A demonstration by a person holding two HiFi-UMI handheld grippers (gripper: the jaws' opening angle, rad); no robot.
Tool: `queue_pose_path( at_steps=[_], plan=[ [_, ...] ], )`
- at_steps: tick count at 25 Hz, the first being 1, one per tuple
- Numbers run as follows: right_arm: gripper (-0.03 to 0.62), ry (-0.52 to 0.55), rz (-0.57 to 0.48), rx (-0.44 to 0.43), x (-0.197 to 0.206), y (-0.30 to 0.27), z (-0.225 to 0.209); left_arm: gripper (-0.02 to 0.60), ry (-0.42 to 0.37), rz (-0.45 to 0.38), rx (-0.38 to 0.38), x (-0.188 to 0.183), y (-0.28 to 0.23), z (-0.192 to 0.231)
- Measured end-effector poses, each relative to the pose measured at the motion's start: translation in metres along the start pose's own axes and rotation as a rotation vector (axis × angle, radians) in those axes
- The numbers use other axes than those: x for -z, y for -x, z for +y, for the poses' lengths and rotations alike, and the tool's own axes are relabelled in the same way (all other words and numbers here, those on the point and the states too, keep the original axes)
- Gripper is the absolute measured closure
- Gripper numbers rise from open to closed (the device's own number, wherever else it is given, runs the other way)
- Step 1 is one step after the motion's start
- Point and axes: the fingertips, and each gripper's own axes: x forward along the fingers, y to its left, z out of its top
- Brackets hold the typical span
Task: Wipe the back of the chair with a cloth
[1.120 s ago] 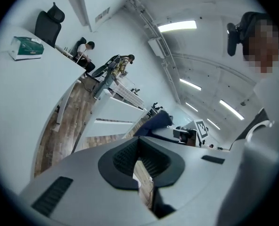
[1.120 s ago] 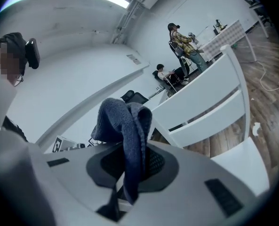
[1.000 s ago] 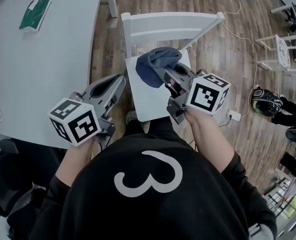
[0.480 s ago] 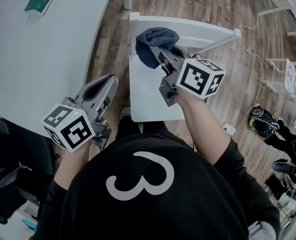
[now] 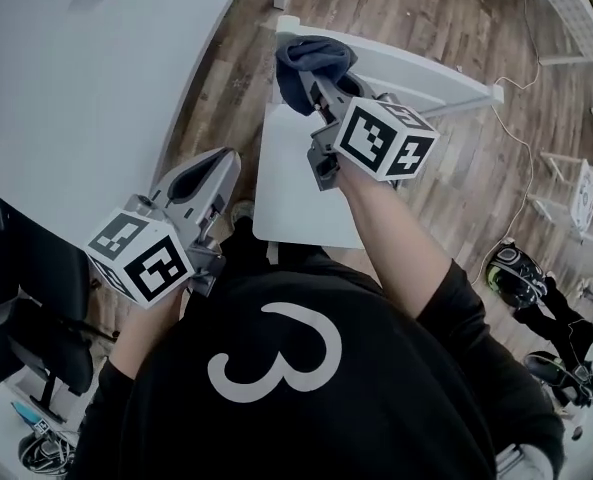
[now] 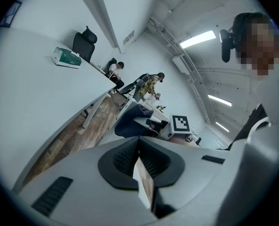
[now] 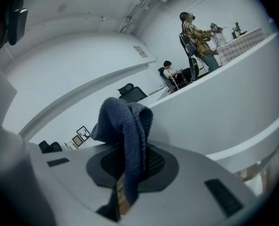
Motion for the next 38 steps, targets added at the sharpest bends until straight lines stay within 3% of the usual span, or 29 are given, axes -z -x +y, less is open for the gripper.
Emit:
queue_pose_path(
  at_steps=[14,25,38],
  plan=[
    [0.543,0.092,0.009,0.085,0.000,-0.007,-0.001,0.568,0.015,-0.089,-0.031,0.001,0.007,-0.006],
    [0.542,0.082,0.015,0.089,-0.002,0.002,-0.009,0.568,0.001,-0.070,-0.011,0.003,-0.005,-0.019],
    [0.542,0.055,-0.016,0.147,-0.020,0.051,-0.061,0.568,-0.027,-0.016,0.043,0.004,-0.045,-0.046]
  ],
)
